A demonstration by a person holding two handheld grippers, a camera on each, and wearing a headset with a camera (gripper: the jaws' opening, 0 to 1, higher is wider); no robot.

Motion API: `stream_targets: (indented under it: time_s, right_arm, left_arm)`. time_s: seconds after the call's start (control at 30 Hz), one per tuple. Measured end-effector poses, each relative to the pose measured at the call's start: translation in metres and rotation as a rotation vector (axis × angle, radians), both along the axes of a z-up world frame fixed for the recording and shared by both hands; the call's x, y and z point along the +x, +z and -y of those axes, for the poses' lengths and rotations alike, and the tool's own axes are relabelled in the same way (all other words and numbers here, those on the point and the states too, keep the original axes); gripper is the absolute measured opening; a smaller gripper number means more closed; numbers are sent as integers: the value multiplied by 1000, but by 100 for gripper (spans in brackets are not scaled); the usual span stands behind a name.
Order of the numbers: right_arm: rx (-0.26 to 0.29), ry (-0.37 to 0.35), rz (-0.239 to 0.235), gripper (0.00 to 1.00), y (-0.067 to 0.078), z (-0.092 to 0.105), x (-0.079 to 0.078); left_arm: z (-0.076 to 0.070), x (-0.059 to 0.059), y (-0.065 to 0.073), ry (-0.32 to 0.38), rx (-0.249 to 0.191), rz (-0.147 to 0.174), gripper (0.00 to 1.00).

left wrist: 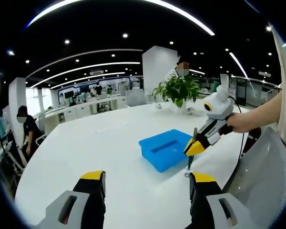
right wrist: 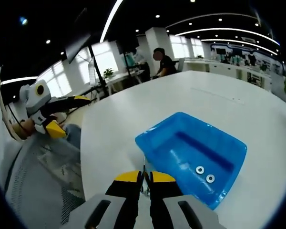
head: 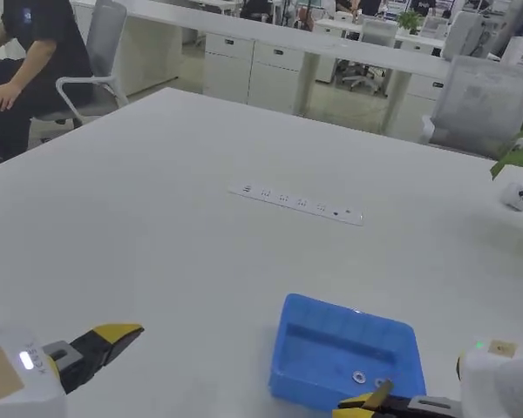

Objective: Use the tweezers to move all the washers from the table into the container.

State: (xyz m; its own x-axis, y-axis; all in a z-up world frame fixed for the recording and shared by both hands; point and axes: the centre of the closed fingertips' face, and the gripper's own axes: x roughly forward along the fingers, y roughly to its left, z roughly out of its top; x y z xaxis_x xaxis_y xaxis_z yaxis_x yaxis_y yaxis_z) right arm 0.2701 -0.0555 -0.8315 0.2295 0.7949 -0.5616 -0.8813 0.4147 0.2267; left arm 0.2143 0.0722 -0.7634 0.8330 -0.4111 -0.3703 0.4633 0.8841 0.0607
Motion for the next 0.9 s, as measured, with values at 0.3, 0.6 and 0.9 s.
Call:
stream_targets:
  time_s: [0.3,0.6,0.9]
  right_arm:
    - [-95,184,202,4,0,-10,-20]
    - [-95,159,214,3,-1,-9,-14]
    - [33,15,112,3,23,-5,0]
  left_arm:
    - [0,0,1,-1,3,1,72]
    - [0,0,0,-5,8,-2,72]
    - [-1,0,0,-2,5,0,72]
